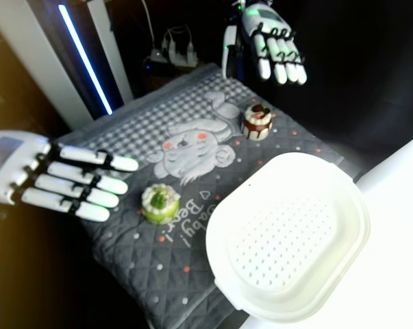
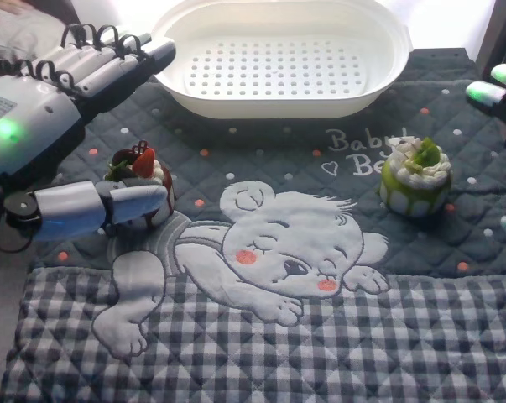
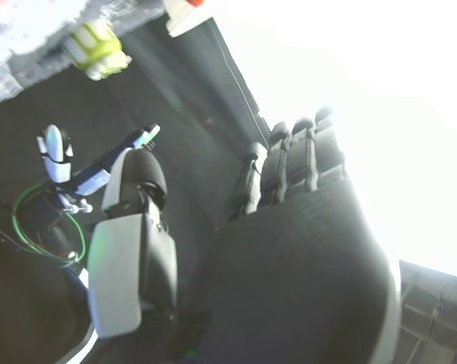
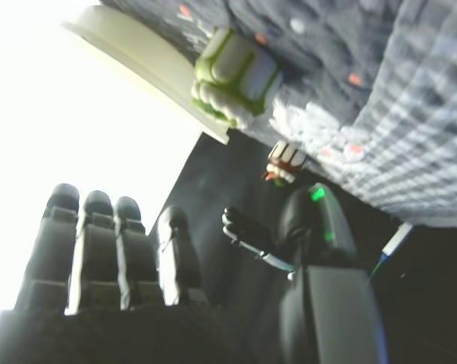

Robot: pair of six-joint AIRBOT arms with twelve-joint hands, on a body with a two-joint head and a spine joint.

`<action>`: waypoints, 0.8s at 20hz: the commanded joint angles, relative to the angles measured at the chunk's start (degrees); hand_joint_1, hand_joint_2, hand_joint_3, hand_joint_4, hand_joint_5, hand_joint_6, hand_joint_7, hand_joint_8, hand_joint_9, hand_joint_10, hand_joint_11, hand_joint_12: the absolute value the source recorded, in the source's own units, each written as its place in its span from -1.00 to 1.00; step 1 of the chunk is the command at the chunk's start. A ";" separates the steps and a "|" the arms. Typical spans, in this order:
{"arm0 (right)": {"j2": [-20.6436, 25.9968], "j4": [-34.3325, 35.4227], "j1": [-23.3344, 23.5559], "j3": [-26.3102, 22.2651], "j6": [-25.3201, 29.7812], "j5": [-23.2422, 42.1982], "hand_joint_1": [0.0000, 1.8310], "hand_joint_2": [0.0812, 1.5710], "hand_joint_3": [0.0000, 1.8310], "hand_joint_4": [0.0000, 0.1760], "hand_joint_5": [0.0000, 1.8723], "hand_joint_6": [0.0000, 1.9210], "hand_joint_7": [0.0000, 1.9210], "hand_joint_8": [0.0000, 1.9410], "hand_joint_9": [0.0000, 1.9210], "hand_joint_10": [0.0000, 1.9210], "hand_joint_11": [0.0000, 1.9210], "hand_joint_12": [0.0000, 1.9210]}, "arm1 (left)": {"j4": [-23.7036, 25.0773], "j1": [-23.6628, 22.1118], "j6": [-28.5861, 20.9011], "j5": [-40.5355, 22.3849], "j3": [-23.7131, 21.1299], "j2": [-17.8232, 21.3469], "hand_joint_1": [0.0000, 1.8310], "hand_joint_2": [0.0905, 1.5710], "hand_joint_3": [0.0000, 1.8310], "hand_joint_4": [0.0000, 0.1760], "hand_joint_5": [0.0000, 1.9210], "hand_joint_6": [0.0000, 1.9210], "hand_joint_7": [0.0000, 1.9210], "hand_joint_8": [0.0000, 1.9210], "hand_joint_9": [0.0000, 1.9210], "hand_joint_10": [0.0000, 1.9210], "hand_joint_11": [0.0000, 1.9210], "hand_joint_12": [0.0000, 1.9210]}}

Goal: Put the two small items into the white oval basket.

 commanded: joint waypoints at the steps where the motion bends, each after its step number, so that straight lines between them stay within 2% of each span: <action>1: 0.37 0.64 0.80 0.49 -0.16 6.95 -0.42 0.53 -0.97 -0.10 -1.00 -1.00 -1.00 -1.00 -1.00 -1.00 -1.00 -1.00 | 0.18 -0.74 0.11 -6.49 0.19 0.08 -0.45 0.47 -0.99 -0.55 -1.00 -1.00 -1.00 -1.00 -1.00 -1.00 -1.00 -0.97; 3: 0.51 0.43 2.38 1.00 -0.14 6.53 -0.35 0.51 -0.99 0.21 -1.00 -1.00 -1.00 -1.00 -1.00 -1.00 -0.97 -0.99 | 0.29 -1.18 0.11 -6.30 0.40 -0.28 -0.47 0.47 -1.00 -0.15 -1.00 -1.00 -1.00 -1.00 -1.00 -1.00 -1.00 -1.00; 4: -0.15 -1.41 6.48 1.67 -0.14 2.98 -0.32 0.49 -1.00 0.18 -1.00 -1.00 -1.00 -1.00 -1.00 -1.00 -0.94 -0.97 | 0.30 -1.45 0.11 -5.72 0.61 -0.49 -0.44 0.45 -1.00 0.03 -1.00 -1.00 -1.00 -1.00 -1.00 -1.00 -1.00 -1.00; 5: -1.29 -3.85 10.42 2.34 -0.13 -1.12 -0.25 0.49 -1.00 0.28 -1.00 -1.00 -1.00 -1.00 -1.00 -1.00 -0.96 -0.97 | 0.26 -1.40 0.07 -5.62 0.61 -0.22 -0.46 0.44 -1.00 0.09 -1.00 -1.00 -1.00 -1.00 -1.00 -1.00 -0.97 -0.99; 6: -3.71 -6.75 14.65 3.83 -0.14 -5.64 -0.19 0.47 -0.98 0.66 -1.00 -1.00 -1.00 -1.00 -1.00 -1.00 -0.99 -0.72 | -0.67 -0.47 -0.08 -5.88 0.40 0.31 -0.43 0.42 -1.00 0.11 -1.00 -1.00 -1.00 -1.00 -1.00 -1.00 -0.90 -0.95; 7: -4.62 -7.21 15.30 4.38 -0.14 -6.67 -0.14 0.45 -1.00 0.29 -1.00 -1.00 -1.00 -1.00 -0.97 -0.99 -1.00 -0.27 | -1.03 -0.24 -0.10 -5.76 0.50 0.25 -0.41 0.41 -1.00 -0.08 -1.00 -1.00 -1.00 -1.00 -1.00 -1.00 -0.88 -0.94; 8: -5.11 -7.31 15.46 4.83 -0.13 -7.25 -0.13 0.45 -1.00 0.21 -1.00 -1.00 -1.00 -1.00 -0.94 -0.99 -1.00 0.16 | -1.25 -0.27 -0.12 -5.11 0.95 -0.36 -0.42 0.41 -1.00 -0.16 -0.99 -1.00 -1.00 -1.00 -0.99 -0.99 -0.98 -0.60; 9: -5.40 -7.27 15.46 5.05 -0.13 -7.74 -0.14 0.45 -1.00 -0.03 -1.00 -1.00 -1.00 -1.00 -0.98 -0.98 -1.00 0.12 | -1.25 -0.56 -0.14 -4.19 1.31 -0.96 -0.39 0.41 -1.00 -0.06 -0.99 -1.00 -1.00 -1.00 -1.00 -1.00 -1.00 -0.72; 10: -6.12 -7.27 15.46 5.54 -0.13 -8.92 -0.18 0.44 -1.00 -0.11 -1.00 -1.00 -1.00 -1.00 -1.00 -1.00 -1.00 -0.21 | -1.52 -0.73 -0.14 -3.27 1.74 -1.54 -0.34 0.41 -1.00 -0.08 -0.96 -1.00 -1.00 -1.00 -1.00 -1.00 -1.00 -0.78; 11: -7.21 -7.27 15.46 6.22 -0.13 -10.41 -0.24 0.44 -1.00 -0.42 -1.00 -1.00 -1.00 -1.00 -1.00 -1.00 -1.00 -0.92 | -2.23 -0.72 -0.14 -1.78 2.23 -2.01 -0.32 0.40 -1.00 0.27 -0.96 -1.00 -0.99 -1.00 -1.00 -1.00 -1.00 -0.79; 13: -8.03 -7.26 15.46 6.90 -0.13 -11.90 -0.27 0.44 -1.00 -0.49 -1.00 -1.00 -1.00 -1.00 -1.00 -1.00 -1.00 -0.99 | -2.65 -0.78 -0.14 0.17 3.09 -2.98 -0.29 0.40 -1.00 0.29 -0.95 -1.00 -0.99 -1.00 -1.00 -1.00 -1.00 -0.80; 14: -8.63 -7.23 15.46 7.49 -0.13 -13.12 -0.26 0.45 -1.00 -0.32 -1.00 -1.00 -1.00 -1.00 -1.00 -1.00 -1.00 -1.00 | -3.02 -1.16 -0.14 1.70 3.82 -3.72 -0.21 0.39 -1.00 0.02 -0.94 -1.00 -0.98 -1.00 -0.99 -1.00 -1.00 -0.71; 15: -9.15 -7.15 15.46 7.97 -0.13 -14.08 -0.26 0.46 -0.99 -0.40 -1.00 -1.00 -1.00 -1.00 -1.00 -1.00 -1.00 -1.00 | -3.36 -1.38 -0.15 2.68 4.38 -4.33 -0.20 0.40 -1.00 -0.28 -0.94 -1.00 -0.98 -1.00 -0.99 -1.00 -1.00 -0.65; 16: -9.71 -7.09 15.47 8.42 -0.13 -14.81 -0.25 0.46 -1.00 -0.39 -1.00 -1.00 -1.00 -1.00 -1.00 -1.00 -1.00 -1.00 | -3.58 -1.53 -0.14 3.73 4.92 -5.01 -0.20 0.39 -1.00 -0.28 -0.94 -1.00 -0.97 -1.00 -0.97 -0.99 -1.00 -0.55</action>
